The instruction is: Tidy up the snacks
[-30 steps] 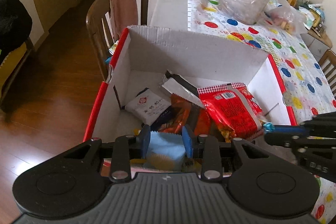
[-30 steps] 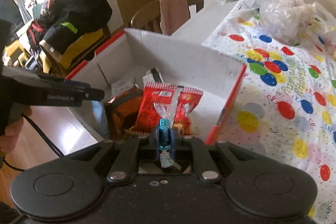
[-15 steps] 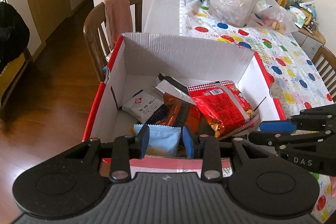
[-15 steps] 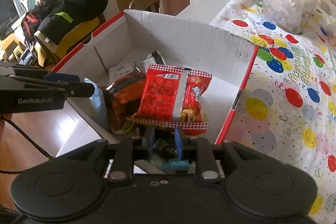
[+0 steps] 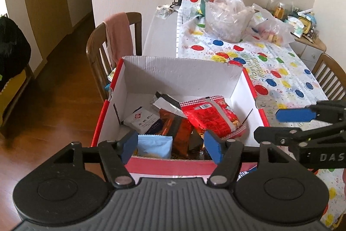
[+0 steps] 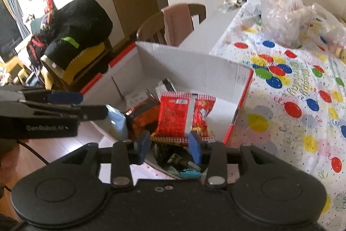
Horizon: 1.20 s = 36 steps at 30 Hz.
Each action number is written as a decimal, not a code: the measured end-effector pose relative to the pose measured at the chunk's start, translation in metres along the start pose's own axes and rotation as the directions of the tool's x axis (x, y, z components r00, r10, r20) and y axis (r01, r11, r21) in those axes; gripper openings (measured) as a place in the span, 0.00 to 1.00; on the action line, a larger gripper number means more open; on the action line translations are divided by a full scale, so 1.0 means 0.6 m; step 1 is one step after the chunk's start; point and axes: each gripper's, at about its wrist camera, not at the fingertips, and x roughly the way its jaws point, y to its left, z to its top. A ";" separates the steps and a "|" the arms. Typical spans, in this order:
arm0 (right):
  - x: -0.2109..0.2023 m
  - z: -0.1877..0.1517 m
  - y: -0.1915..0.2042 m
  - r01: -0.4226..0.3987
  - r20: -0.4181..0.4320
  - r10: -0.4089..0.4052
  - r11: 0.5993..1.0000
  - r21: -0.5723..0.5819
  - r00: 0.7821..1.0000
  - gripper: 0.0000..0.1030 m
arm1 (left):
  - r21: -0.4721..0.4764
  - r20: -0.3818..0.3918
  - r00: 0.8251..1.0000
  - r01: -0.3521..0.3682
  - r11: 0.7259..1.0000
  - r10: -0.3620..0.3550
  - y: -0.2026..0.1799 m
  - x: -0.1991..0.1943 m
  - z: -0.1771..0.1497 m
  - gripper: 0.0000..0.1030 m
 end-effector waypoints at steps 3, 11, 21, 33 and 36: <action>-0.022 0.002 0.002 0.000 0.036 -0.001 1.000 0.011 0.999 0.60 | 0.008 0.017 1.000 -0.015 1.000 0.015 -0.007 -0.015 0.000 0.65; -0.065 -0.005 0.000 0.001 0.117 -0.005 0.999 0.042 0.993 0.83 | 0.003 0.058 0.998 -0.016 1.000 0.016 -0.016 -0.052 0.002 0.73; -0.107 -0.020 -0.003 0.007 0.190 -0.025 0.996 0.094 0.981 1.00 | 0.004 0.072 0.997 0.000 1.000 0.000 -0.026 -0.068 -0.004 0.85; -0.123 -0.051 -0.008 0.066 0.251 -0.117 0.977 0.202 0.961 1.00 | -0.010 0.066 0.998 0.021 1.000 -0.021 -0.039 -0.074 -0.015 0.96; -0.128 -0.056 -0.005 0.080 0.263 -0.135 0.975 0.209 0.955 1.00 | -0.020 0.068 0.998 0.011 1.000 -0.009 -0.040 -0.076 -0.015 0.96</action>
